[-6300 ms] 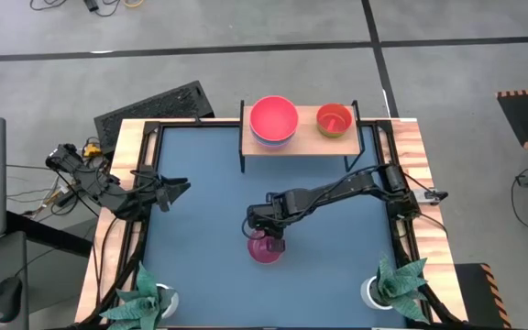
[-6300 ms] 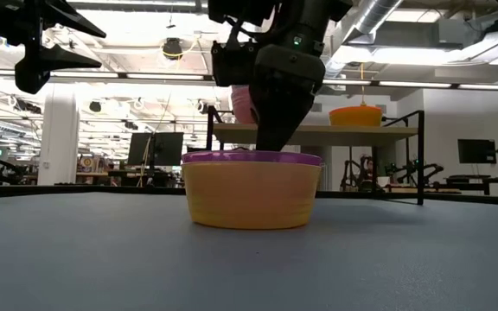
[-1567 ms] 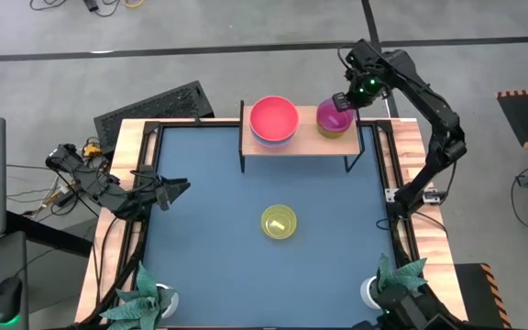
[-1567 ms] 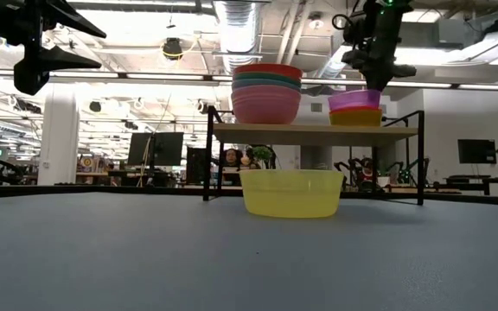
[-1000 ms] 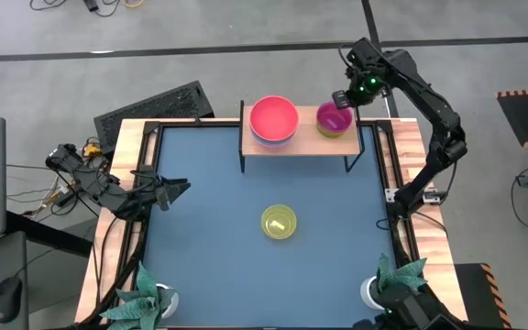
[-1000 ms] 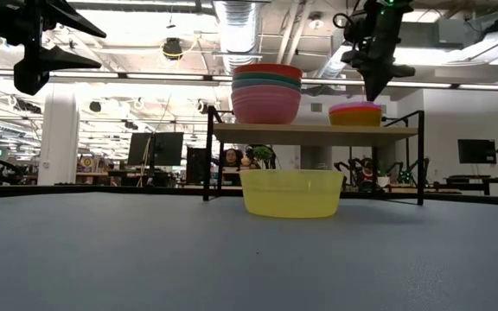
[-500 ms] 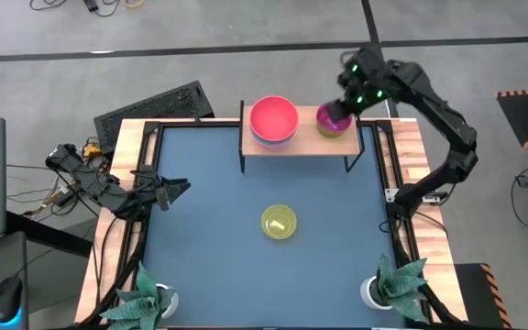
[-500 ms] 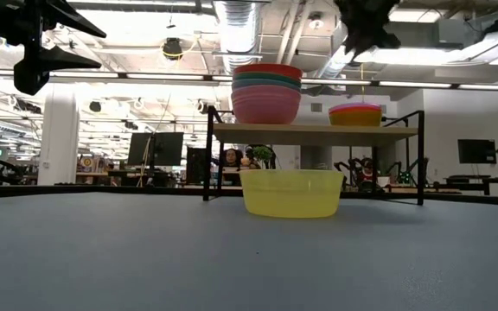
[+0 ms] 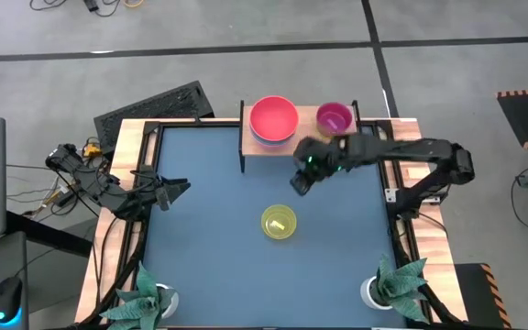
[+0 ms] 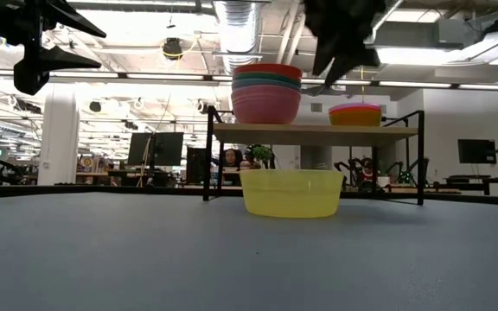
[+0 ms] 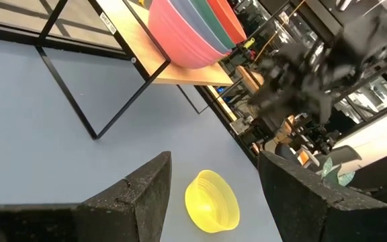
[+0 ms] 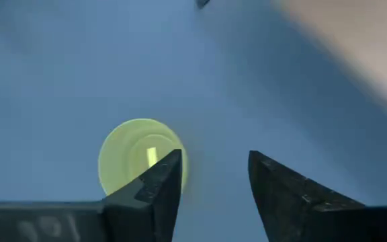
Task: Place and stack bowls onto a shelf
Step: Stack the small yellow bowl on the small violet bowl on the shelf, then return to Home Position
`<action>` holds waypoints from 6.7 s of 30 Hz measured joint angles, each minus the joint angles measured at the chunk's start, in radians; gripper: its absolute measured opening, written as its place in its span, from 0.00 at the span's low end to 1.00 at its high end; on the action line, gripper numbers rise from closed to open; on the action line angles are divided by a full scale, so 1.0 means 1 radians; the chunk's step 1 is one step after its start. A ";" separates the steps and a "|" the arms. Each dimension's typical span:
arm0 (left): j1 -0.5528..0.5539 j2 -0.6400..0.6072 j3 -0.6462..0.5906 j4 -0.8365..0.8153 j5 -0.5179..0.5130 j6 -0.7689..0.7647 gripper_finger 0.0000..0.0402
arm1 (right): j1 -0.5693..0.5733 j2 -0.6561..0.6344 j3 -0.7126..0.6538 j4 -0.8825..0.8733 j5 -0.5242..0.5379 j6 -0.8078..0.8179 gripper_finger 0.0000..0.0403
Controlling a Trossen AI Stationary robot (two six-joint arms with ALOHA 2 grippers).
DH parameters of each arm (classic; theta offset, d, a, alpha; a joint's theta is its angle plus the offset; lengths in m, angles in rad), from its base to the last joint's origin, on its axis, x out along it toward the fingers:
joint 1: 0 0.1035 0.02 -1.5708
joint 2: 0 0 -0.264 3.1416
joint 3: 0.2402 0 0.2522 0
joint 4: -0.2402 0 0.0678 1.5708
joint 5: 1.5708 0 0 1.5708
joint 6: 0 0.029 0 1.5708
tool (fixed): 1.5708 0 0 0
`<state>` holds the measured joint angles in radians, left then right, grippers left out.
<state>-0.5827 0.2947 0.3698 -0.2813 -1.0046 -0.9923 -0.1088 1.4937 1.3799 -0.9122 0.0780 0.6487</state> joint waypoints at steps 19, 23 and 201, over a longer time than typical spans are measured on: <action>0.000 0.000 0.000 0.001 0.000 -0.018 0.52 | 0.197 0.015 -0.393 0.441 0.194 0.156 0.51; 0.000 0.000 0.000 0.001 0.000 -0.018 0.52 | 0.209 0.076 -0.394 0.458 0.190 0.156 0.51; 0.002 -0.256 -0.359 0.373 0.424 0.513 0.52 | 0.207 -1.474 -1.370 1.021 -0.007 -0.362 0.45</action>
<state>-0.5807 0.0387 0.0107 0.0915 -0.5808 -0.4789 0.0982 0.0193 0.0097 0.1090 0.0713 0.2867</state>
